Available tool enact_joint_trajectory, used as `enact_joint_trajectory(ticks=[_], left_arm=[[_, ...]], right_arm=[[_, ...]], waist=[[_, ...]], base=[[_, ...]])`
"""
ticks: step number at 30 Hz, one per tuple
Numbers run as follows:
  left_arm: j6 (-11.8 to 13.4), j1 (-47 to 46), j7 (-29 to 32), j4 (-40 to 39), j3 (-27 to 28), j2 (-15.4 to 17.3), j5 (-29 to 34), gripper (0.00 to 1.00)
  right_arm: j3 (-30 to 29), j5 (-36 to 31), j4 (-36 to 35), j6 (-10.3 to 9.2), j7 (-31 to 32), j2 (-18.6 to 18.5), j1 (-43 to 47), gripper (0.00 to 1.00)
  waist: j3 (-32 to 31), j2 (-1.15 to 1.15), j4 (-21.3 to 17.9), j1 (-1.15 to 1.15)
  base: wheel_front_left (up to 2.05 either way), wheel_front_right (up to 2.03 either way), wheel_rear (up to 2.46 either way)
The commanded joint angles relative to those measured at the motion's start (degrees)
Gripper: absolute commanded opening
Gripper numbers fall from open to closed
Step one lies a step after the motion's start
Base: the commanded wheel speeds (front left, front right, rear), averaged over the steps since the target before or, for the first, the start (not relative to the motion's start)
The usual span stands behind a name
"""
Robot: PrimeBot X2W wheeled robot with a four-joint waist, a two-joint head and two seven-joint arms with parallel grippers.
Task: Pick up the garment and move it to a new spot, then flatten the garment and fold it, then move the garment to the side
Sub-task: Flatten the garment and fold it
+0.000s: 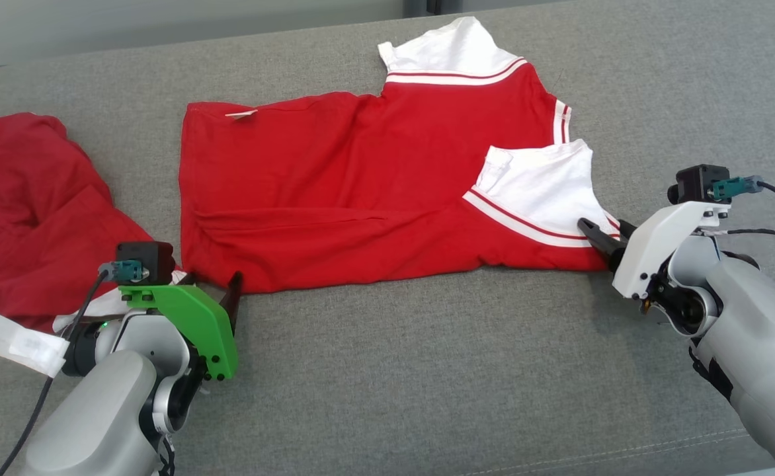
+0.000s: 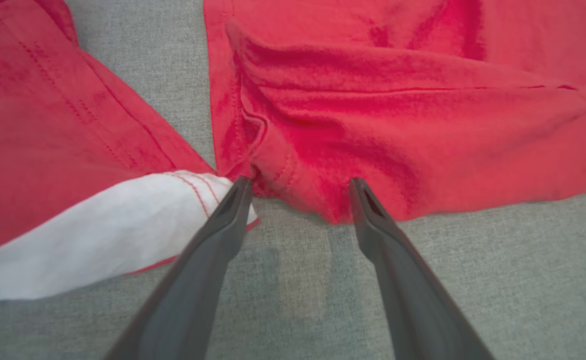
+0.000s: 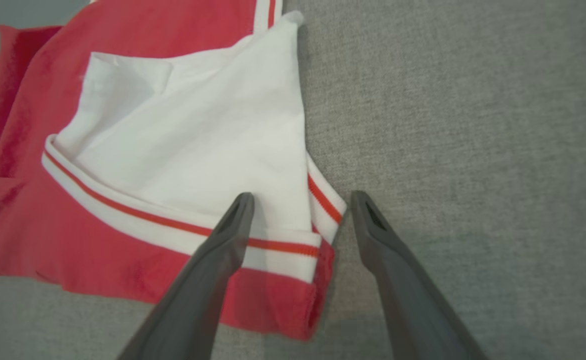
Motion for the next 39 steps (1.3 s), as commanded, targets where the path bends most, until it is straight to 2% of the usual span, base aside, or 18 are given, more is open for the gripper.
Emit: enact_joint_trajectory(ticks=[1,9,10,13,15,16,17,18,19,20,21,22,23,39], left_arm=[[0.07,-0.51,0.46,0.11,-0.07,0.61,-0.39,1.0],[0.86,-1.67,-1.91,0.73,0.25,0.51,1.09,1.0],[0.83,-1.65,-2.06,0.95,0.2,0.45,1.03,1.0],[1.01,-1.76,-1.08,1.61,-0.05,0.28,0.63,1.0],[0.68,-2.17,-0.91,2.27,-0.12,0.35,0.55,1.0],[0.4,-2.43,-1.06,2.67,-0.13,0.32,0.53,1.0],[0.26,-2.56,-1.18,3.03,-0.15,0.26,0.53,1.0],[0.1,-2.62,-1.25,3.31,-0.19,0.17,0.53,1.0],[0.04,-2.68,-1.33,3.57,-0.25,0.07,0.53,1.0],[-0.04,-2.77,-1.45,3.84,-0.3,0.0,0.55,1.0],[-0.11,-2.92,-1.54,4.09,-0.33,-0.08,0.57,0.8],[-0.22,-3.02,-1.66,4.33,-0.38,-0.15,0.58,0.46],[-0.3,-3.03,-1.7,4.57,-0.46,-0.21,0.58,0.0],[-1.01,-1.97,-2.5,4.96,-1.13,-0.52,0.04,0.0]], right_arm=[[-0.03,0.44,-0.32,0.01,0.76,0.49,-0.23,1.0],[0.38,0.73,-1.66,0.02,1.83,0.71,0.4,1.0],[0.43,0.8,-1.78,0.02,1.97,0.75,0.54,0.94],[0.57,0.94,-2.08,0.02,2.49,0.94,0.88,0.99],[0.62,1.03,-2.31,0.02,2.64,1.1,0.9,0.97],[0.68,1.02,-2.43,0.02,2.76,1.23,0.91,0.88],[0.76,1.03,-2.56,0.02,2.95,1.34,0.98,0.71],[0.79,1.01,-2.69,0.02,2.97,1.37,1.02,0.49],[0.79,1.01,-2.83,0.02,3.06,1.36,1.03,0.39],[0.83,1.01,-3.09,0.02,3.09,1.36,1.04,0.17],[0.88,1.03,-3.31,0.02,3.04,1.32,1.09,0.0],[0.92,1.13,-3.56,0.02,3.03,1.27,1.21,0.0],[1.01,1.25,-3.83,0.02,3.25,1.18,1.39,0.0],[1.2,2.86,-6.65,0.02,2.98,-0.5,3.44,0.0]], waist=[[0.33,0.0,0.03,0.0],[0.3,0.0,-0.04,0.0],[0.26,0.0,-0.06,0.0],[0.27,0.0,-0.16,0.0],[0.49,0.0,-0.27,0.0],[0.6,0.0,-0.33,0.0],[0.69,0.0,-0.4,0.0],[0.75,0.0,-0.44,0.0],[0.8,0.0,-0.46,0.0],[0.82,0.0,-0.49,0.0],[0.81,0.0,-0.51,0.0],[0.76,0.0,-0.51,0.0],[0.69,0.0,-0.5,0.0],[-1.78,0.0,-0.14,0.0]], base=[[0.0,0.0,0.0],[0.0,0.0,0.0],[0.0,0.0,0.0],[0.0,0.0,0.0],[0.0,0.0,0.0],[0.0,0.0,0.0],[0.0,0.0,0.0],[0.0,0.0,0.0],[0.0,0.0,0.0],[0.0,0.0,0.0],[0.0,0.0,0.0],[0.0,0.0,0.0],[0.0,0.0,0.0],[0.0,0.0,0.0]])
